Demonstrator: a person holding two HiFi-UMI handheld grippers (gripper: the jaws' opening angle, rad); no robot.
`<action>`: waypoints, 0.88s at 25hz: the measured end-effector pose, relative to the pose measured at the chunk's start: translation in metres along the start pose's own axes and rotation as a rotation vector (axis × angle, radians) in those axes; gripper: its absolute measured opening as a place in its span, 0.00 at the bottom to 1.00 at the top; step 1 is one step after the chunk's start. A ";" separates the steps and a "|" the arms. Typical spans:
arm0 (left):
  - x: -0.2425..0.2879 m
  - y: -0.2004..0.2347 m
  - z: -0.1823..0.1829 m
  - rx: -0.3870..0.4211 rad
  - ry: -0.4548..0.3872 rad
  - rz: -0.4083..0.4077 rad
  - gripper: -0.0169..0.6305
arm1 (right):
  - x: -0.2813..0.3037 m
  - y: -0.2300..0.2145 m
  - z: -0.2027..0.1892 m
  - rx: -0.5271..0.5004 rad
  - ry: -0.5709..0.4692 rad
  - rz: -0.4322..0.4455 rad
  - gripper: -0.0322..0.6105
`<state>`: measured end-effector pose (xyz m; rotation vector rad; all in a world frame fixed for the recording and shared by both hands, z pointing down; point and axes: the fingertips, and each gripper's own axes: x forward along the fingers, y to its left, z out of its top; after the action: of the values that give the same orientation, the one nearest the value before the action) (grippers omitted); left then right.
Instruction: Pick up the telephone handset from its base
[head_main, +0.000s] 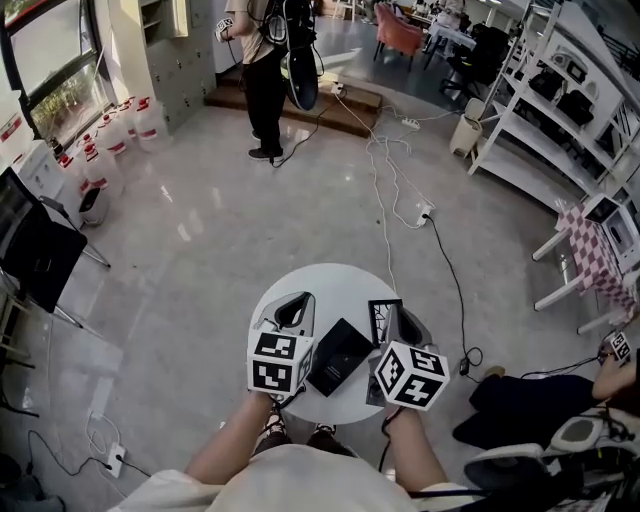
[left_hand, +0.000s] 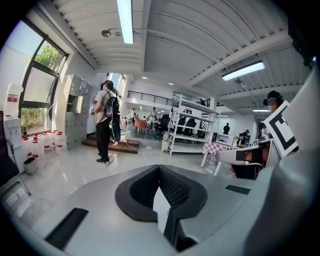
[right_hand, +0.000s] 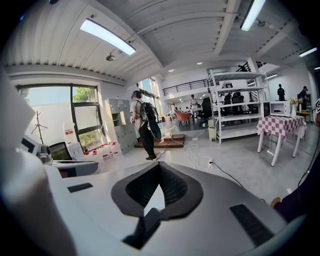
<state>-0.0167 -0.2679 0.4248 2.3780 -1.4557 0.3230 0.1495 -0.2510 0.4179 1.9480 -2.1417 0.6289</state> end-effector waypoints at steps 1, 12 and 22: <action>-0.001 0.001 -0.005 -0.003 0.008 0.002 0.05 | 0.000 0.001 -0.005 0.002 0.008 0.000 0.09; 0.003 0.004 -0.059 -0.034 0.122 0.022 0.05 | 0.008 -0.011 -0.054 0.031 0.116 -0.006 0.09; 0.002 0.007 -0.103 -0.051 0.216 0.038 0.05 | 0.014 -0.015 -0.097 0.049 0.207 -0.002 0.09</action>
<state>-0.0243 -0.2324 0.5212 2.2003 -1.3933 0.5289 0.1484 -0.2238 0.5131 1.8188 -2.0162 0.8500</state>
